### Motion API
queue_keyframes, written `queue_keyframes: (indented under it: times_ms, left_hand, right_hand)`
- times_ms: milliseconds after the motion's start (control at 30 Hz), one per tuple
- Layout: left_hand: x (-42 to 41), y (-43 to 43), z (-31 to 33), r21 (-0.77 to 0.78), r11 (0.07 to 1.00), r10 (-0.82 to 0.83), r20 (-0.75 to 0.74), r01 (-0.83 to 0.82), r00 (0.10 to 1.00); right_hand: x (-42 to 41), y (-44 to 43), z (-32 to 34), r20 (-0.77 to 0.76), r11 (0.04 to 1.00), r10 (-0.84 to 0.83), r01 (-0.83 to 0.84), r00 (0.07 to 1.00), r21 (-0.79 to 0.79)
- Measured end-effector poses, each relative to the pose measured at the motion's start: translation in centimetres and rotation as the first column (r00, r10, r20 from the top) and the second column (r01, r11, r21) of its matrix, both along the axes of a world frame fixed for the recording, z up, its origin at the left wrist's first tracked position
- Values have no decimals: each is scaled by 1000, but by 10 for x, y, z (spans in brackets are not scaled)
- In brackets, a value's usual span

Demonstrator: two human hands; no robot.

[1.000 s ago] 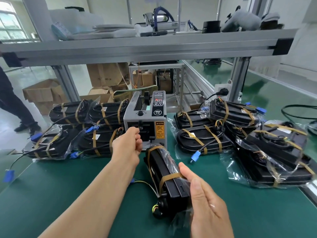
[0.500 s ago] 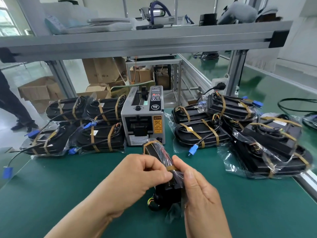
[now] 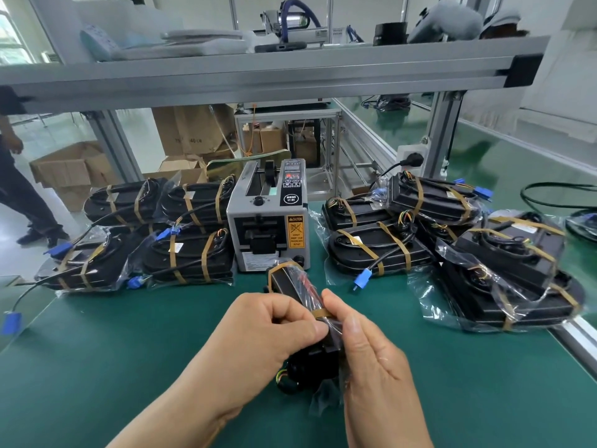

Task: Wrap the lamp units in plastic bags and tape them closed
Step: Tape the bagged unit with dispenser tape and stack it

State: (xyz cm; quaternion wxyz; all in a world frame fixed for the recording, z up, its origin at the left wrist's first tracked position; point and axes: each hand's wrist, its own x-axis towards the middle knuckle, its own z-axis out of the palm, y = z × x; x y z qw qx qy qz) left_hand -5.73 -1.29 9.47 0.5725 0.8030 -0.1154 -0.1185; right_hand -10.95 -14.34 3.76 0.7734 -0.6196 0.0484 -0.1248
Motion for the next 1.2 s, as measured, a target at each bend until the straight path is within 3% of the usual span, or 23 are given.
queue_keyframes:
  times_ms: [633,933,1200]
  left_hand:
    - [-3,-5,-13,53,990,122,172,-133,977]
    - [6,5,-7,124,992,-32,125,17,992]
    - [13,6,-8,13,997,-72,92,71,993]
  right_hand:
    - [-1,0,-1,46,998,31,-29,998,-46]
    - [0,-3,-2,30,999,33,-32,999,-28]
    - [1,-5,0,7,999,28,-28,1000,-35]
